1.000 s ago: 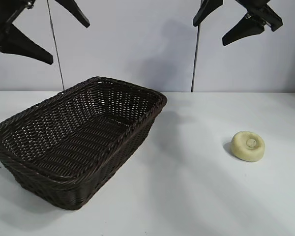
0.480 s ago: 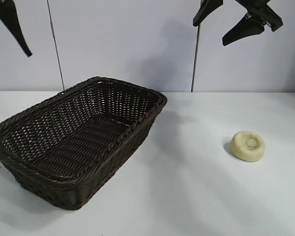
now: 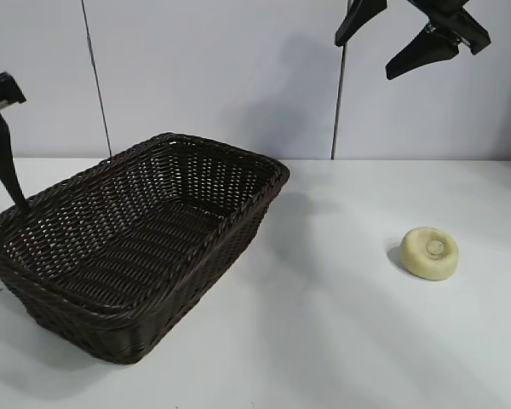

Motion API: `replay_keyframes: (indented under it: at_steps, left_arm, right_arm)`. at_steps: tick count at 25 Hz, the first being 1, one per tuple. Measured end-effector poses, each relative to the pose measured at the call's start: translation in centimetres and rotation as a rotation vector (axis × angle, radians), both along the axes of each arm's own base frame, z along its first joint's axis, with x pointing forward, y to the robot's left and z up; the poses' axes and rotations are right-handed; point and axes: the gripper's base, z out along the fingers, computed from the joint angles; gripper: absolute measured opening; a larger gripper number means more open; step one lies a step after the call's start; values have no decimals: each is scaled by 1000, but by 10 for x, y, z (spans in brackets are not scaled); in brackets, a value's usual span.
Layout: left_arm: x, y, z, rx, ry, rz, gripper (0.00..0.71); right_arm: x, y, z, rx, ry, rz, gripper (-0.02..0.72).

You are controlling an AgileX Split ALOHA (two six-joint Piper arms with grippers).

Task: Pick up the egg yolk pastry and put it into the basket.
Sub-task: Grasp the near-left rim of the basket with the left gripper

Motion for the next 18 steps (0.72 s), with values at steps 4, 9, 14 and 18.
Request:
replay_keyframes:
  at_steps: [4,9,14,18]
  left_arm:
    - [-1,-10,-2,-23,-43,41,573]
    - [4,-13,-1,-43,-101,77,573]
    - [8,-14,-8,-40,-87,100,573]
    - [18,-16,-22,-28,-101,116,573]
  right_arm:
    - [0,-1,0,-11,-1,1,537]
    - [0,-1,0,-13,-1,2,537]
    - [0,-1,0,-13,-1,2,537]
    - [0,-1,0,-14,-1,2,537]
